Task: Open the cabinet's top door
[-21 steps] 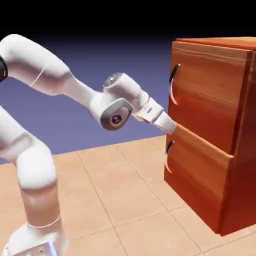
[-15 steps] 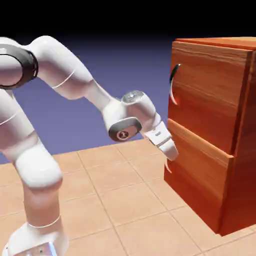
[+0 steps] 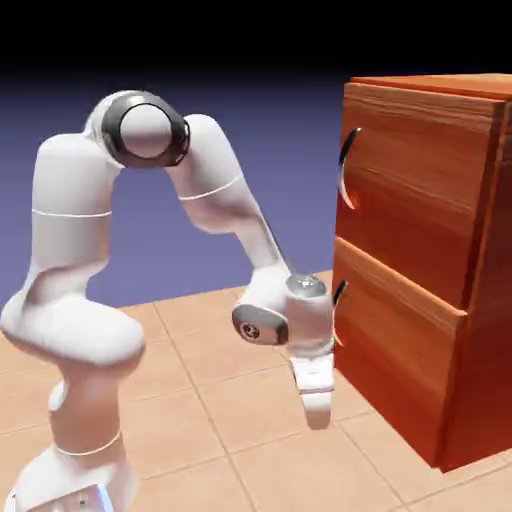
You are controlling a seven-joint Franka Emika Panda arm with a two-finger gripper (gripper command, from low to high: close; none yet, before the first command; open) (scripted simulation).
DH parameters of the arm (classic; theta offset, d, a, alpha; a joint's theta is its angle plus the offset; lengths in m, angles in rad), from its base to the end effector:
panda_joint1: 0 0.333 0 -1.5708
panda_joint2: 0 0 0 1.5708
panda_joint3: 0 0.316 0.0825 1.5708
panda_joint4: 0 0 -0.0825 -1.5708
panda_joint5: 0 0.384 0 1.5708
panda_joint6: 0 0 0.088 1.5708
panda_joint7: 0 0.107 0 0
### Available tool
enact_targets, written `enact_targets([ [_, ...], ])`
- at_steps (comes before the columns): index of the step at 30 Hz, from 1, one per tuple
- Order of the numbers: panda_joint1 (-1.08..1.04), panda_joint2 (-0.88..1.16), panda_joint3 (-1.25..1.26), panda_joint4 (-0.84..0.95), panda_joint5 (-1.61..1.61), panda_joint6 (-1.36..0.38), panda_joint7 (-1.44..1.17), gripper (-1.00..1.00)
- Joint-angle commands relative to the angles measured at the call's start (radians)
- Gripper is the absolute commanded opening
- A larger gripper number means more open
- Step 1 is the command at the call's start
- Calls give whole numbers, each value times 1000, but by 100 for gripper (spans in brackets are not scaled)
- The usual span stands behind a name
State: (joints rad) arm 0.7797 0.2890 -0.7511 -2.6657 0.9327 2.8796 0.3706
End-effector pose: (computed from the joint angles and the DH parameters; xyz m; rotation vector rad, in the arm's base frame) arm 0.3959 -0.0589 0.1739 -2.5165 1.7515 -0.1090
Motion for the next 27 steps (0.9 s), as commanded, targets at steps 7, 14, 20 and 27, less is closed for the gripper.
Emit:
enact_targets([
  [7, 227, 254, -222, 43, 276, -46, -109, 0],
  [14, 454, 508, -444, 85, 551, -93, -219, 0],
  [20, 648, 725, -634, 122, 787, -133, -313, 0],
  [27, 875, 979, -856, 164, 1063, -179, -422, 0],
])
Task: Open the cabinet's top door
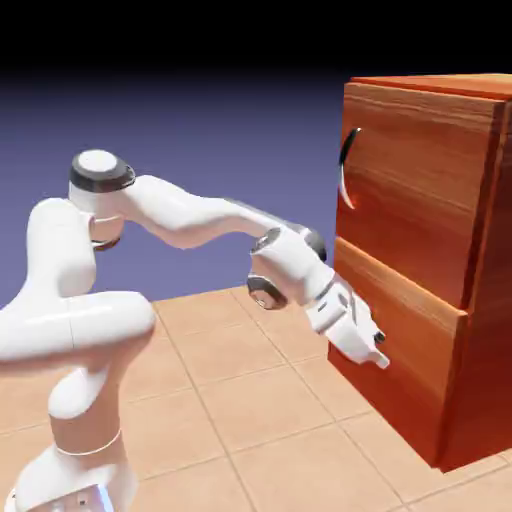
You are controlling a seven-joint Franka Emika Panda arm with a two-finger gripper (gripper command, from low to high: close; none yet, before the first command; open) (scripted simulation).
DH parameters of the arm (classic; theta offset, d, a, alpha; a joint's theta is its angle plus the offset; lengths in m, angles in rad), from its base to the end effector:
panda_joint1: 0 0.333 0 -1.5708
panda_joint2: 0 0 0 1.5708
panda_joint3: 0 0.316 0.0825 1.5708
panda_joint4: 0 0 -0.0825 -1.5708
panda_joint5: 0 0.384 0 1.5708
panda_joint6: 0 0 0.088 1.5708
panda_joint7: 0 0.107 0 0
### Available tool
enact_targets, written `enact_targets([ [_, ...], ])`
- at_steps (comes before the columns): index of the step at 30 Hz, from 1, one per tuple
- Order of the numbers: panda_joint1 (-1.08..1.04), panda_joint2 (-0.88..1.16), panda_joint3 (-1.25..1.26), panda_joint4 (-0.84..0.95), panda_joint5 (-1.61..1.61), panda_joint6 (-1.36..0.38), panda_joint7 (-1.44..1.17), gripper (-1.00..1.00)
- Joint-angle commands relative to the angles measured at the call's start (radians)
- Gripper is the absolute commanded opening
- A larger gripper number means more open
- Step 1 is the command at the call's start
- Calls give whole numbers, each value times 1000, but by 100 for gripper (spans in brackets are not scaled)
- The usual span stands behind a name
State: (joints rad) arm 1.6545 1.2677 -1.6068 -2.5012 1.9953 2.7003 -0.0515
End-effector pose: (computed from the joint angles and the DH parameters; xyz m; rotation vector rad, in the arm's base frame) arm 0.4501 -0.0325 0.3603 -2.1876 1.5420 -1.4715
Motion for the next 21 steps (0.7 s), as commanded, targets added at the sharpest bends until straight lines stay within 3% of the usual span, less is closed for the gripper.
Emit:
enact_targets([
  [1, 32, 36, -32, 6, 39, -7, -16, 0],
  [10, 322, 361, -315, 61, 392, -66, -156, 0],
  [16, 166, 349, -294, 194, 449, -85, -164, 0],
  [17, 166, 349, -294, 194, 449, -85, -164, -100],
  [21, 235, 366, -329, 86, 497, -194, -236, -100],
])
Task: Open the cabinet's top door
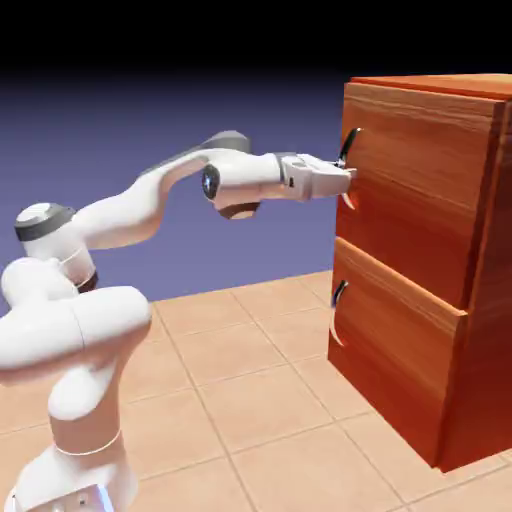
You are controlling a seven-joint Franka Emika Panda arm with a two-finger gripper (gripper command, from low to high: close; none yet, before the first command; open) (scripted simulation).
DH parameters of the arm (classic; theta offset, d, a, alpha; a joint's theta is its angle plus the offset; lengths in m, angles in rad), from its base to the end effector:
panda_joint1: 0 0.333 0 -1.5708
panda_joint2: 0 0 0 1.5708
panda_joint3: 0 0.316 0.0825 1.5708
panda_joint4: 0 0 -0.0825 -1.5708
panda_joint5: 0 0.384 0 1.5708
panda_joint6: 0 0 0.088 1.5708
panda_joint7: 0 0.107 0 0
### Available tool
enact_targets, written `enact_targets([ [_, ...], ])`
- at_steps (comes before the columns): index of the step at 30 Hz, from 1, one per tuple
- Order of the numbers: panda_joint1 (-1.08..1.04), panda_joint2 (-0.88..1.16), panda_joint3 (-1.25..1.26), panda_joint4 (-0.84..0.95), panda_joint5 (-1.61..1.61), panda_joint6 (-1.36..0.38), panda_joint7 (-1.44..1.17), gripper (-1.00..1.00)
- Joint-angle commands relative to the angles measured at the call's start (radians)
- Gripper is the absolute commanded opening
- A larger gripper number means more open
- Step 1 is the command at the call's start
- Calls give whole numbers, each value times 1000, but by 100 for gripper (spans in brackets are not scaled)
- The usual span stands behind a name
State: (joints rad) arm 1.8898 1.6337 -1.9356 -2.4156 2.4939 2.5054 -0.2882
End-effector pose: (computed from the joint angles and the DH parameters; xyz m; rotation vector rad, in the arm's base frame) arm 0.4341 0.1303 0.5118 -1.7616 0.7018 -1.7419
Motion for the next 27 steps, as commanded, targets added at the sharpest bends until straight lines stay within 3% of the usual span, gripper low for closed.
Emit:
enact_targets([
  [1, 23, 4, -12, -36, 11, -36, -22, -100],
  [14, 224, -12, -277, -458, -44, -583, -274, -100],
  [27, 74, -184, -676, -589, -398, -1148, -500, -100],
])
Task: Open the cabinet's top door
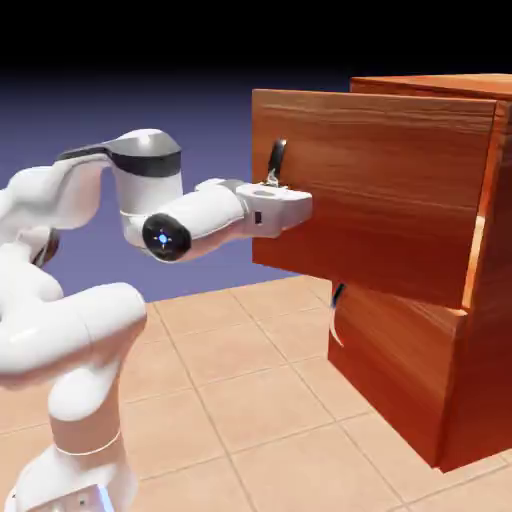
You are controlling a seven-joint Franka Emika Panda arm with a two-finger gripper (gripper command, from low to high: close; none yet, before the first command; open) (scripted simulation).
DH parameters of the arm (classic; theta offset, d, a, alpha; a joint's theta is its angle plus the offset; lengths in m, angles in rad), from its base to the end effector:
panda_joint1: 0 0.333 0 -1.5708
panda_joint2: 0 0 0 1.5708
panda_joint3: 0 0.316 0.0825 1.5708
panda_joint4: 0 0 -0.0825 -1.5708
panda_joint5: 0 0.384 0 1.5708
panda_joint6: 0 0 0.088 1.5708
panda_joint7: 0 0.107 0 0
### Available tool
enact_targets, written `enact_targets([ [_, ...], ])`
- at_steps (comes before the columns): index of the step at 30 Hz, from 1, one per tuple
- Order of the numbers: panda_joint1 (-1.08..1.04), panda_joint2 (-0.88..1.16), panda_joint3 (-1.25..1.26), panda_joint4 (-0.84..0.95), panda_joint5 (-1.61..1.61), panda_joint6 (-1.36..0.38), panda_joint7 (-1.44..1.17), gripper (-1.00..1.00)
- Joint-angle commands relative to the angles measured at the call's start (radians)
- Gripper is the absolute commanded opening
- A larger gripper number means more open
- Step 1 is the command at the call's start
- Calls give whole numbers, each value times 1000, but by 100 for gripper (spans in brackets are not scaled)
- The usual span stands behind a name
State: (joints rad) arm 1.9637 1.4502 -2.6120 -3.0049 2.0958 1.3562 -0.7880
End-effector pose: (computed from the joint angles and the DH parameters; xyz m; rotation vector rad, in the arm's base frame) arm 0.2684 -0.0293 0.5119 -1.7285 0.0942 -1.2892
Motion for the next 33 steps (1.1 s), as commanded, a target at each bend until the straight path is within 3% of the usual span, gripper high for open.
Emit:
enact_targets([
  [1, -22, -28, -28, 3, -36, -42, -23, -100],
  [13, -232, -454, -232, 171, -482, -427, -348, -100],
  [33, -277, -1179, -285, 731, -1056, -665, -726, -100],
])
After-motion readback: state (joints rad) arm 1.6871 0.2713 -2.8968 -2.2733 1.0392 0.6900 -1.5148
